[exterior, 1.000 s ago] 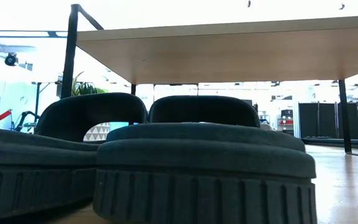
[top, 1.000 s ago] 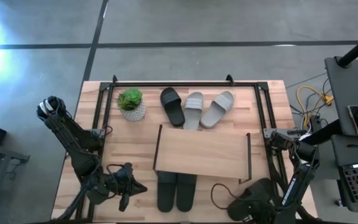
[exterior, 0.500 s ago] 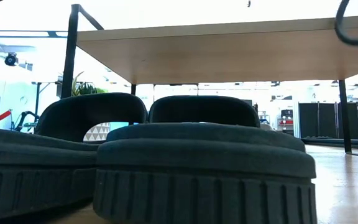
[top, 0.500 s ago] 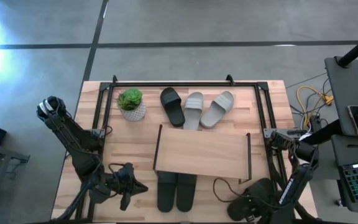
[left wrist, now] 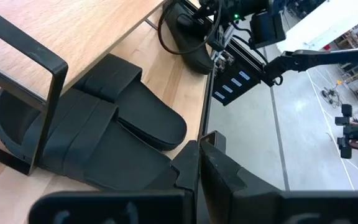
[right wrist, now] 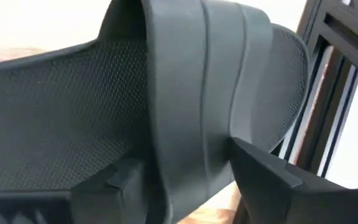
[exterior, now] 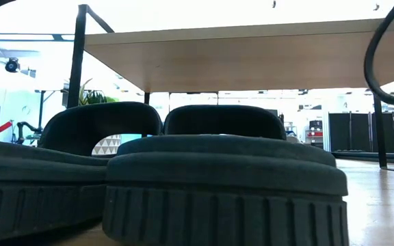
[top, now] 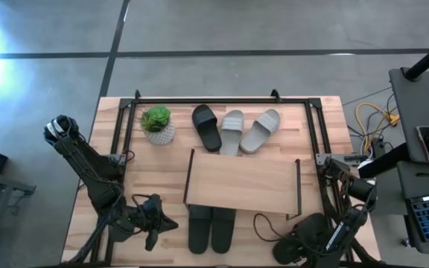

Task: Pick and place slides into the shelf
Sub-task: Put the black slide on the shelf

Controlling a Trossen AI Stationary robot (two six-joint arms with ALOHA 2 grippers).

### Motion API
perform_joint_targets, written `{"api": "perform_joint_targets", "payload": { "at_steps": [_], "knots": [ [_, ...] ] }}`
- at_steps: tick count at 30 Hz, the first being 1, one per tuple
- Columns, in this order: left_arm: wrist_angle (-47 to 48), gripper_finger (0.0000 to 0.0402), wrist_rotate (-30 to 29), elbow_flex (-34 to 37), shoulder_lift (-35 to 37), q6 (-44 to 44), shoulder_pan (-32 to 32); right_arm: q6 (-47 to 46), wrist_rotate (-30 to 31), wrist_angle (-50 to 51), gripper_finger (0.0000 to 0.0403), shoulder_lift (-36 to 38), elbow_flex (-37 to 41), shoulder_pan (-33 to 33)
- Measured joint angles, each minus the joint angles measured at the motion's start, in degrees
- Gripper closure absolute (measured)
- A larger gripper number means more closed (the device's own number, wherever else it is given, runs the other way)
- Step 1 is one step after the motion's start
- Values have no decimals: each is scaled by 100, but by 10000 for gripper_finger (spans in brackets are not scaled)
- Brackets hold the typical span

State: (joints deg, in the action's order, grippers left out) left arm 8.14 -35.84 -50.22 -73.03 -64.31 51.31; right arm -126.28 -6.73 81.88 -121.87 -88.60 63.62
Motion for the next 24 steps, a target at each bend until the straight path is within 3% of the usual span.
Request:
{"api": "perform_joint_targets", "payload": {
  "at_steps": [5, 12, 18, 22, 24],
  "knots": [
    [-13, 402, 41, 2, 0, -8, 0, 36, -4, 856, 267, -199, -432, 10],
    [-11, 402, 60, 4, 0, -31, -7, -13, 136, 834, 380, -208, -475, 61],
    [-14, 402, 59, 4, 0, -37, -11, 150, 214, 847, 390, -209, -697, 65],
    [-17, 402, 59, 4, 0, -39, -35, 489, 419, 759, 390, -207, -1323, 73],
    [-20, 402, 57, 4, 0, -41, -37, 665, 812, 702, 391, -205, -1812, 120]
  ]
}}
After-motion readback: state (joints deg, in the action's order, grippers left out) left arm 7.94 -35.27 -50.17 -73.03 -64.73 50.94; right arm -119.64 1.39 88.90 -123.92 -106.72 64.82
